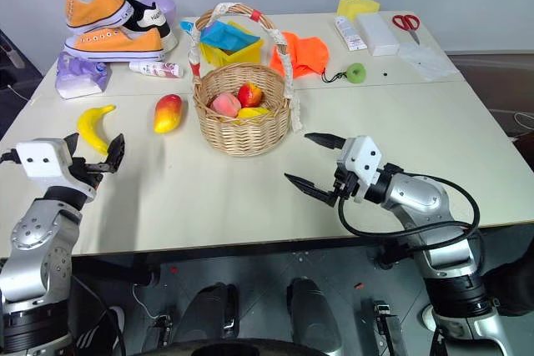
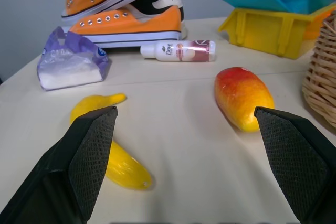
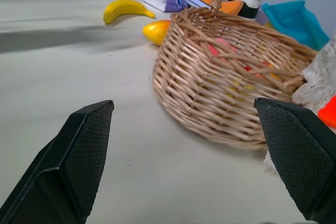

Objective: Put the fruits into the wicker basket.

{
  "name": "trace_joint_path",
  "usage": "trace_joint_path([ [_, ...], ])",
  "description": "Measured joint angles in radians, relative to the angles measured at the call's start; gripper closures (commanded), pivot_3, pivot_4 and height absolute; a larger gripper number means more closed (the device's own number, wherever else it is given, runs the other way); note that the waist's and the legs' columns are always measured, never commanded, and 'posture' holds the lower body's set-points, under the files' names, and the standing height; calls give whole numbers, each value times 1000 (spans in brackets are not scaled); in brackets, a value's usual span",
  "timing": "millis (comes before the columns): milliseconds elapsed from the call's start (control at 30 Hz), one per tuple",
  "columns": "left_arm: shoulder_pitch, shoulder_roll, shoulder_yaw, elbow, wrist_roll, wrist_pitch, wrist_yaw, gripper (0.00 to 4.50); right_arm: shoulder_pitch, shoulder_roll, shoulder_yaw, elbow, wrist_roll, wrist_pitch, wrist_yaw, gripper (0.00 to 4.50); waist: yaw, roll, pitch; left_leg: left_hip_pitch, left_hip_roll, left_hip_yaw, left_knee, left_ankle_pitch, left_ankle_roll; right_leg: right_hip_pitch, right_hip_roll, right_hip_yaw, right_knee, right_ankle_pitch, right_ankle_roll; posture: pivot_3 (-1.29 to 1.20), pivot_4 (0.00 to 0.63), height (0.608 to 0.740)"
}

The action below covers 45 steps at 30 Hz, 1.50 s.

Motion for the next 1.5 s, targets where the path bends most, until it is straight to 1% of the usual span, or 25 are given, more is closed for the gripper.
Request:
trace_joint_path([
  [167,-57,27,12,5,18,52,46,0,-46,11,35,10,-20,-23,11,41,1,0,0,0,0,0,0,0,0,0,0,0,0,0,0,0,150,740],
  [400,-57,17,-1,9,42,67,57,0,-55,21,59,21,-39,-33,28,41,1,0,0,0,0,0,0,0,0,0,0,0,0,0,0,0,150,740],
  [467,-86,19,-1,24,49,87,76,0,-79,27,68,21,-42,-33,28,41,1,0,0,0,0,0,0,0,0,0,0,0,0,0,0,0,150,740],
  [567,-171,32,11,55,55,149,123,0,-109,38,70,24,-47,-34,24,41,4,0,0,0,0,0,0,0,0,0,0,0,0,2,3,0,150,740],
  [733,-274,43,42,125,26,264,153,0,-116,58,83,40,-60,-36,22,41,4,0,0,0,0,0,0,0,0,0,0,-1,0,2,3,0,150,740],
  [833,-314,76,42,199,30,317,160,0,-119,65,91,51,-70,-45,21,41,1,-1,0,0,0,-1,0,0,0,0,0,-1,0,2,4,0,150,740],
  [900,-343,123,38,252,39,355,150,0,-119,65,91,58,-78,-53,20,41,0,-1,0,0,0,-1,0,0,0,0,1,-1,1,2,3,0,150,740],
  [967,-406,181,35,330,40,424,129,0,-119,66,92,60,-87,-56,20,41,0,-1,0,0,0,-2,0,0,0,0,1,-2,1,2,4,0,150,740],
  [1100,-482,246,18,441,54,467,103,0,-120,67,95,59,-89,-58,21,41,3,-1,0,-1,0,-1,0,0,0,0,0,-2,1,2,4,0,150,740],
  [1267,-543,246,13,571,49,485,77,0,-109,63,102,53,-84,-48,43,41,4,-1,0,-1,0,-1,0,0,0,0,0,-2,1,2,4,0,150,740],
  [1367,-602,213,5,675,49,456,70,0,-108,65,104,53,-86,-46,42,41,10,-1,0,-1,-1,-1,1,0,0,0,0,-2,1,2,4,0,150,740],
  [1500,-649,185,5,758,45,440,77,0,-108,64,109,52,-87,-46,42,41,12,-1,0,-1,-1,-1,1,0,0,0,0,-2,1,2,4,0,150,740],
])
